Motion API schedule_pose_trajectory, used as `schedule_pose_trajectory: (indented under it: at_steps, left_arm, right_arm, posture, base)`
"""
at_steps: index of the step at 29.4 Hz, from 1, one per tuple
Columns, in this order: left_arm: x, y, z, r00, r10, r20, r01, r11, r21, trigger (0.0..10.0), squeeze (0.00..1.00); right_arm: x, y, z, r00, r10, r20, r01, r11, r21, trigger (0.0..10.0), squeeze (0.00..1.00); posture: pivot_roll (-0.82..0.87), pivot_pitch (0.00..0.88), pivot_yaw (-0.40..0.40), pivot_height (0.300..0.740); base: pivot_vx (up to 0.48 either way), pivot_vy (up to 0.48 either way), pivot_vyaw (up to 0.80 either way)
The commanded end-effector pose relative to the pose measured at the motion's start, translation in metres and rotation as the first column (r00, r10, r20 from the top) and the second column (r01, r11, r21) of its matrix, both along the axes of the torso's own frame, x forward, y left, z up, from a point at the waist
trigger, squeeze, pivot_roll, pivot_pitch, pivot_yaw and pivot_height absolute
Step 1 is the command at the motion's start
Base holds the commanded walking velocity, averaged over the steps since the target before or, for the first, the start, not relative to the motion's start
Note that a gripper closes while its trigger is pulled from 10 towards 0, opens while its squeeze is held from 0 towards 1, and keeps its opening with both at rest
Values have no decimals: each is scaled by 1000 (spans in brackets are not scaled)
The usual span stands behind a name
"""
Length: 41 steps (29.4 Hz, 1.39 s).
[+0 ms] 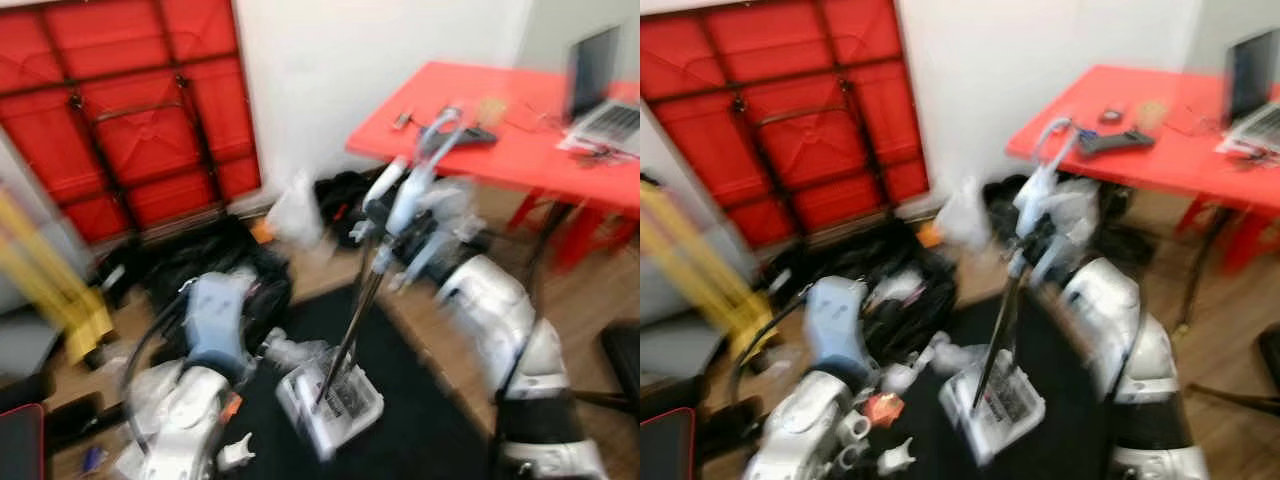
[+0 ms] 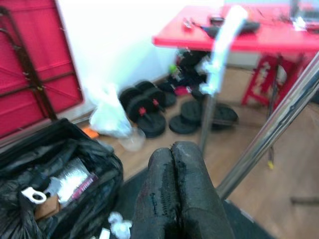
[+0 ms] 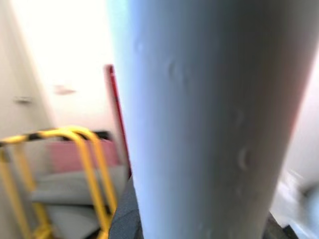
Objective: Sweep floor
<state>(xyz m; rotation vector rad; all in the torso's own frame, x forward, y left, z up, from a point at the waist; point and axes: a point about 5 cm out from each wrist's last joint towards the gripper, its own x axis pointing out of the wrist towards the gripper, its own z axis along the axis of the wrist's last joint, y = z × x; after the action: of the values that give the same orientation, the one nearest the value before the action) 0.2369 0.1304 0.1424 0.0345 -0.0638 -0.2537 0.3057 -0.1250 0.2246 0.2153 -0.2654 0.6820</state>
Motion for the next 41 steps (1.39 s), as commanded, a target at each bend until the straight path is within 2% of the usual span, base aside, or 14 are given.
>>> schedule_pose_trajectory:
  at_steps: [1,5,9,15,19,20,21,25,28,33,41]
  left_arm:
    - [-4,10,-7,998,55,-39,-54,998,25,10000,0]
    - [-6,10,-7,997,58,-41,-57,998,23,10000,0]
    - [-8,11,-6,997,60,-44,-59,998,22,10000,0]
    - [-9,11,-5,997,67,-44,-66,998,24,10000,0]
    - [-10,10,-5,996,70,-49,-68,997,26,10000,0]
    - [-10,10,-5,997,62,-55,-61,998,26,10000,0]
    - [-10,10,-5,997,62,-55,-61,998,26,10000,0]
    - [-10,10,-5,997,55,-58,-54,998,25,10000,0]
    - [-10,9,-5,997,52,-59,-51,998,25,10000,0]
    - [-10,9,-5,997,47,-60,-46,999,25,10000,0]
    - [-12,8,-4,997,42,-61,-40,999,23,10000,0]
  right_arm:
    - [-7,15,12,993,103,52,-105,994,38,10000,0]
    - [-10,18,16,989,129,68,-132,990,47,10000,0]
    - [-1,16,17,996,66,61,-70,995,67,10000,0]
    - [2,15,17,997,58,50,-62,994,86,10000,0]
    - [3,14,13,999,30,22,-32,996,77,10000,0]
    - [7,11,8,999,-36,-12,37,998,54,10000,0]
    - [7,11,8,999,-36,-12,37,998,54,10000,0]
    - [7,9,7,999,-22,-24,24,998,66,10000,0]
    - [7,8,7,1000,-15,-20,16,997,72,10000,0]
    - [7,8,7,999,-30,-19,31,998,45,10000,0]
    - [6,13,5,999,-29,-41,31,998,55,10000,0]
  posture:
    - [-105,0,-25,740]
    - [-103,0,-24,740]
    - [-97,10,-23,740]
    - [-93,15,-24,740]
    - [-93,15,-24,740]
    - [-96,17,-20,740]
    - [-96,17,-20,740]
    - [-99,18,-20,740]
    - [-102,17,-19,740]
    - [-102,17,-18,740]
    - [-96,25,-21,740]
  base:
    - [0,0,744]
    - [0,0,750]
    - [0,0,747]
    - [0,0,745]
    - [0,0,763]
    - [0,0,0]
    - [0,0,0]
    - [269,0,0]
    - [316,0,800]
    - [332,0,320]
    - [329,0,200]
